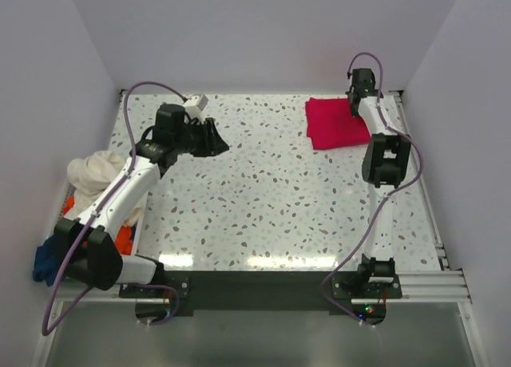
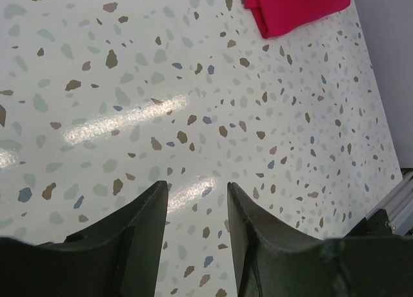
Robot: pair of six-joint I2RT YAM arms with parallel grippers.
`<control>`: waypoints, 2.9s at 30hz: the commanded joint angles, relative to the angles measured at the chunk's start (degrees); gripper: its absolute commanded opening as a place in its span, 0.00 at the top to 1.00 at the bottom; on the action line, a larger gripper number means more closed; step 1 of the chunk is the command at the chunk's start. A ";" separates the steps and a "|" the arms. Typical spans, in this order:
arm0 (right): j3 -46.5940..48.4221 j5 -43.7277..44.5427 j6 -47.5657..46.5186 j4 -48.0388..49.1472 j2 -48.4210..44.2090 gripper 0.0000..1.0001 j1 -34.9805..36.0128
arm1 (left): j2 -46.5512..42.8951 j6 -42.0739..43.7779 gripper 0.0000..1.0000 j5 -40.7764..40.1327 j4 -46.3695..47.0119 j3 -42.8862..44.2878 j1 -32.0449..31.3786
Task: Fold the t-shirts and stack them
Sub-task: Neatly place the folded tshirt to the corner, then reset both grippers
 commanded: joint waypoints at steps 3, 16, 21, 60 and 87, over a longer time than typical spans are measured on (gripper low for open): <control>5.82 3.50 -6.53 5.01 2.57 1.00 -2.14 | -2.23 4.41 0.53 -2.93 -1.31 -0.15 1.17; 7.05 2.53 -9.09 8.97 1.43 1.00 -6.10 | -0.92 5.02 0.53 -2.75 -0.96 -1.38 1.43; 7.40 2.36 -9.88 9.94 1.61 1.00 -7.33 | 0.14 5.02 0.53 -2.40 -0.78 -1.29 1.43; -44.25 3.08 24.38 18.38 -44.66 0.01 6.72 | -9.34 1.51 0.51 -3.97 4.50 -11.13 1.52; -85.76 -19.88 36.97 12.05 -86.72 0.01 24.48 | -24.21 6.60 0.47 -15.76 -0.17 -19.66 1.52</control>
